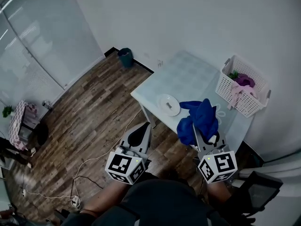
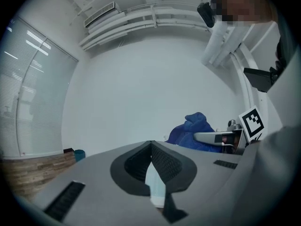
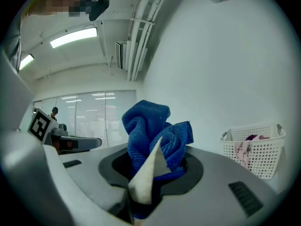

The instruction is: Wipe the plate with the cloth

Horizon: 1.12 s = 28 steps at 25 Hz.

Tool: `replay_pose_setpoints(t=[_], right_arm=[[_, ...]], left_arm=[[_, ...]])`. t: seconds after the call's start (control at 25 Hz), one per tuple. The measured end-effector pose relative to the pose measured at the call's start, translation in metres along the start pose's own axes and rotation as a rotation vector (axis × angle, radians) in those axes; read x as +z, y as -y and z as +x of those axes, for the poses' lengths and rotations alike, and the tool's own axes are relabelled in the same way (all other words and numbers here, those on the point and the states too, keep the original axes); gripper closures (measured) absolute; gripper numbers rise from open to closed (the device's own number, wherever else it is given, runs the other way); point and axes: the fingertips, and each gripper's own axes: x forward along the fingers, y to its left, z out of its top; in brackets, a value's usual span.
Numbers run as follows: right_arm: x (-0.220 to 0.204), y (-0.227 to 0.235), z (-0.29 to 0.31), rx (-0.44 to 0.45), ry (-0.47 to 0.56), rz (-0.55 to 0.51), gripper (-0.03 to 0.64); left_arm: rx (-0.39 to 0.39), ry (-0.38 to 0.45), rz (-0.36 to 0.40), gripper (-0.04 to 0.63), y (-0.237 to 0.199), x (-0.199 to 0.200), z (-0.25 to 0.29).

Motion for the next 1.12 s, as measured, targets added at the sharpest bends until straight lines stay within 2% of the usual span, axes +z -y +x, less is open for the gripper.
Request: replay_pose_setpoints(t=[0.24, 0.64, 0.8, 0.96, 1.12], right_arm=[[-0.007, 0.014, 0.033, -0.044, -0.019, 0.000, 0.477], [-0.018, 0.027, 0.117, -0.190, -0.044, -0.012, 0.477], [-0.016, 0.014, 0.174, -0.255, -0.081, -0.017, 0.476], [-0.027, 0.011, 0.199, -0.312, -0.119, -0.027, 0.476], [-0.039, 0.015, 0.217, -0.375, -0.146, -0.030, 0.476]], left_arm=[[-0.005, -0.007, -0.007, 0.588, -0.035, -0.003, 0.043], [-0.155, -0.032, -0.021, 0.588, -0.113, -0.013, 0.128], [-0.238, -0.103, -0.053, 0.588, -0.171, -0.016, 0.158], [-0.312, -0.158, -0.047, 0.588, -0.193, -0.034, 0.184], [-0.411, -0.241, -0.075, 0.586, -0.200, -0.062, 0.209]])
